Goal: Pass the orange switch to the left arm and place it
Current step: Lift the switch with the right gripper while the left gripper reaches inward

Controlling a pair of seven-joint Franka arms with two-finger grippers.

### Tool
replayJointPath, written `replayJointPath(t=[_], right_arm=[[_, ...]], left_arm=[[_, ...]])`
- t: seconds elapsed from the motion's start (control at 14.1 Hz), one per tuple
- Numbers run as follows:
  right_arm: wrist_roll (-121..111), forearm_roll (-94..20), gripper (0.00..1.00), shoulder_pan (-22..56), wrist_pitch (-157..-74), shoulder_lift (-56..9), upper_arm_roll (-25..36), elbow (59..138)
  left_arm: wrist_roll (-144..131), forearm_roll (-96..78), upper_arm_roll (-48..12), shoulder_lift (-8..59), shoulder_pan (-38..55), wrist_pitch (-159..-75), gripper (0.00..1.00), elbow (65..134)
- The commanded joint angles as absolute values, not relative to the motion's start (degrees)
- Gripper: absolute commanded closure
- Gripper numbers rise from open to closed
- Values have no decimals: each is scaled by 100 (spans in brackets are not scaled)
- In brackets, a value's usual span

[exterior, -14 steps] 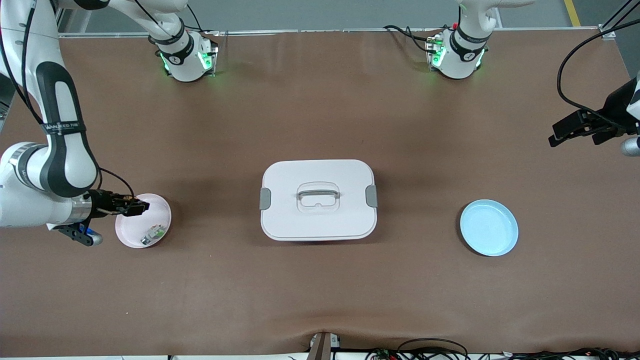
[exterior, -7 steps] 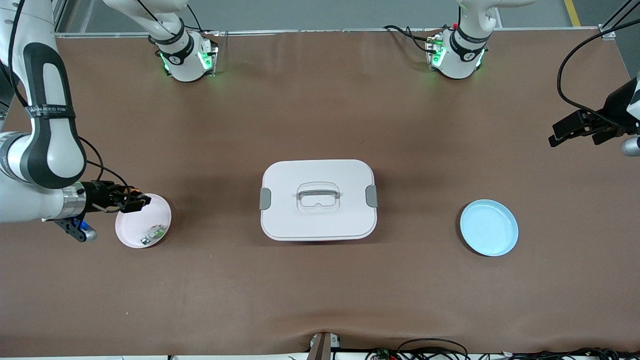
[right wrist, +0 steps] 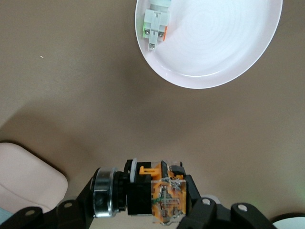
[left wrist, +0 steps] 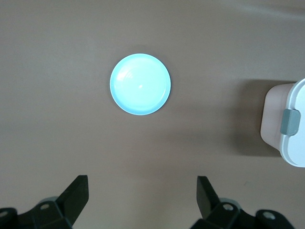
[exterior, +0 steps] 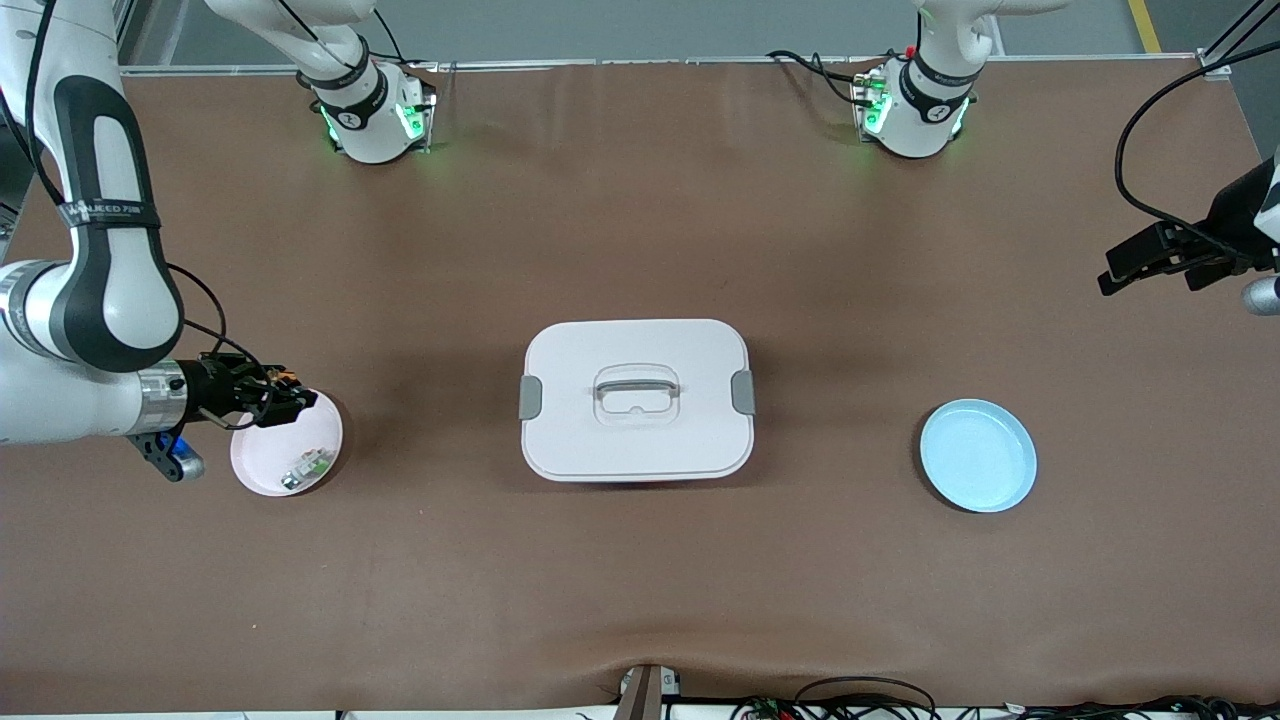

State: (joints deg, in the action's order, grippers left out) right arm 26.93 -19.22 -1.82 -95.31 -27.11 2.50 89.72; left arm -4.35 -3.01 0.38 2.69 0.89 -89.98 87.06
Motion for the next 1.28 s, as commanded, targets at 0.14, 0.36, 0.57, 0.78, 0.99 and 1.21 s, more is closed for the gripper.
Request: replayJointPath(t=[0.14,0.36,0.57,0.78,0.99,1.21], right_arm=[[3127,-2065,100,-141,-9212,-2496,237,8956],[3821,-2372,100,17,-9009,-2391,246,8895],[4515,-2557,100,359,-9009,-2268,246,8877],[5306,-2961,100,597,-9035,-2180,237,8851],[6062,-3050,100,965,-9070,-2110,246,8702],[6608,-3408,100,1160,-9097,-2066,246,8657]], left_arm=[[-404,-176,18,299,79,-8974,0,8622],[-466,-176,0,299,114,-8974,0,8631],[-448,-246,-9,281,88,-8965,0,8622],[-448,-272,-192,264,158,-8965,0,8622],[-474,-508,-413,255,141,-8956,0,8622],[-773,-1167,-448,307,175,-8939,0,8657]])
